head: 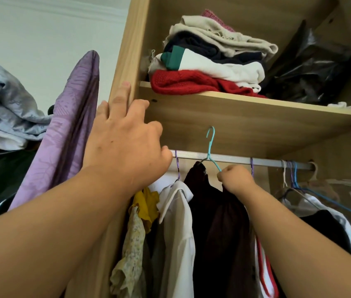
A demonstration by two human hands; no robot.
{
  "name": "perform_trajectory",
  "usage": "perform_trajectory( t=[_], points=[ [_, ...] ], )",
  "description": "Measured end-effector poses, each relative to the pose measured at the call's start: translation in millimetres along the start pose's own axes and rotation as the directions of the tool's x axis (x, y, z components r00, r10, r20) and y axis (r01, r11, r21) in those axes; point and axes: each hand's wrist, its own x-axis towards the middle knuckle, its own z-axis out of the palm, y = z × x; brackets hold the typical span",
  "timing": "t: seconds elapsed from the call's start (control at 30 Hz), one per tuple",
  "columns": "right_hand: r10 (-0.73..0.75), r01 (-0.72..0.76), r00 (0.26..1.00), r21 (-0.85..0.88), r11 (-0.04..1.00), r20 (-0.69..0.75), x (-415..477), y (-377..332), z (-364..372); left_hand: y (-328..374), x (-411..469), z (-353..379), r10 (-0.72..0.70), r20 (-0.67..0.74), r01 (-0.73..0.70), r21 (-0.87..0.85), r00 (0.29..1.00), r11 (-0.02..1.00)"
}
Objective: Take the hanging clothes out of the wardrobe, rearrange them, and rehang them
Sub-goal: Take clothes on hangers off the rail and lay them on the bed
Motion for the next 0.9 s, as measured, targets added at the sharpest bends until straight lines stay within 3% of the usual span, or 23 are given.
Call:
perform_trajectory(
  t=[0.27, 0.43, 0.57, 0.7, 0.8, 0.9],
  points=[
    [-0.138, 0.138, 0.990, -0.034, 0.990, -0.007, -66, 36, -73, 2, -1, -4, 0.036, 0.008, -0.036, 0.059, 0.999, 0.998],
    [-0.146, 0.146, 0.989, -0.011, 0.989, 0.022, -118, 73, -120, 12, -12, -2, 0.168, 0.027, -0.169, 0.054, 0.985, 0.984],
    [-0.132, 0.132, 0.990, 0.013, 0.991, 0.042, -160, 102, -161, 55, -42, 2, 0.295, 0.180, -0.262, -0.188, 0.938, 0.947],
    [-0.061, 0.062, 0.997, -0.007, 0.998, 0.045, -205, 134, -205, 125, -81, 3, 0.440, 0.370, -0.278, -0.416, 0.818, 0.866],
    [-0.039, 0.038, 0.997, 0.016, 0.999, 0.066, -236, 152, -228, 176, -109, 3, 0.485, 0.445, -0.186, -0.563, 0.753, 0.805],
    [-0.027, 0.028, 0.996, 0.000, 1.000, 0.083, -273, 170, -250, 226, -139, 0, 0.420, 0.486, -0.018, -0.638, 0.766, 0.770]
  ],
)
